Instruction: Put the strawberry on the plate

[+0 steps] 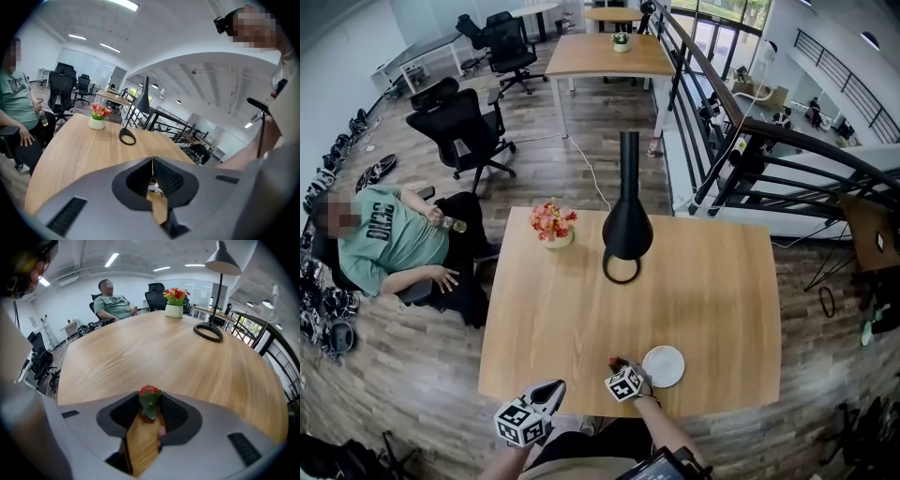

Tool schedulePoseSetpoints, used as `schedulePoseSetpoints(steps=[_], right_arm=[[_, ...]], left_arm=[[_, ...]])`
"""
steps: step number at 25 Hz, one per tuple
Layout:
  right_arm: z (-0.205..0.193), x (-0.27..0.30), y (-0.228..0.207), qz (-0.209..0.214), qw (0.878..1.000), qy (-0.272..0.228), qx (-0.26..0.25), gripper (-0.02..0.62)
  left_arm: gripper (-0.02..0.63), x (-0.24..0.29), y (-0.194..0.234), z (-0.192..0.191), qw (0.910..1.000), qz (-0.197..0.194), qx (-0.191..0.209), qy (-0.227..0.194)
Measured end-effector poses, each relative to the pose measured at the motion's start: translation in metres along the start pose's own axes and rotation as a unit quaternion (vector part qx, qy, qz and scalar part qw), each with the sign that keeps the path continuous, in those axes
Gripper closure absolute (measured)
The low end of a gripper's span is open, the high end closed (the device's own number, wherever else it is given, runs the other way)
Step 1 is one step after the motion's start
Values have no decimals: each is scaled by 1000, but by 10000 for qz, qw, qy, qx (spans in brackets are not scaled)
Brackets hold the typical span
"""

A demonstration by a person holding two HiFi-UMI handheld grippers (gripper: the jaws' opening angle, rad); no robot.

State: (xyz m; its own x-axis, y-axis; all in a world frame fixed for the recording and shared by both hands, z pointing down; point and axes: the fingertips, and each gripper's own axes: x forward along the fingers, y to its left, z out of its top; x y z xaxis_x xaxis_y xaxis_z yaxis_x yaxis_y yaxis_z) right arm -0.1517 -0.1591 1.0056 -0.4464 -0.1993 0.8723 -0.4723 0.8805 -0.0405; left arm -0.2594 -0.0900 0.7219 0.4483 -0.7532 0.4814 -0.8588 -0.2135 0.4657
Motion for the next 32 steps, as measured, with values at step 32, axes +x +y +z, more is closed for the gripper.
schedulePoseSetpoints(steps=[32], right_arm=[[92,-273,-32,-212,9449,-2862,1575,454]], left_arm=[[601,42,-73,24,9953,-921,268,-132]])
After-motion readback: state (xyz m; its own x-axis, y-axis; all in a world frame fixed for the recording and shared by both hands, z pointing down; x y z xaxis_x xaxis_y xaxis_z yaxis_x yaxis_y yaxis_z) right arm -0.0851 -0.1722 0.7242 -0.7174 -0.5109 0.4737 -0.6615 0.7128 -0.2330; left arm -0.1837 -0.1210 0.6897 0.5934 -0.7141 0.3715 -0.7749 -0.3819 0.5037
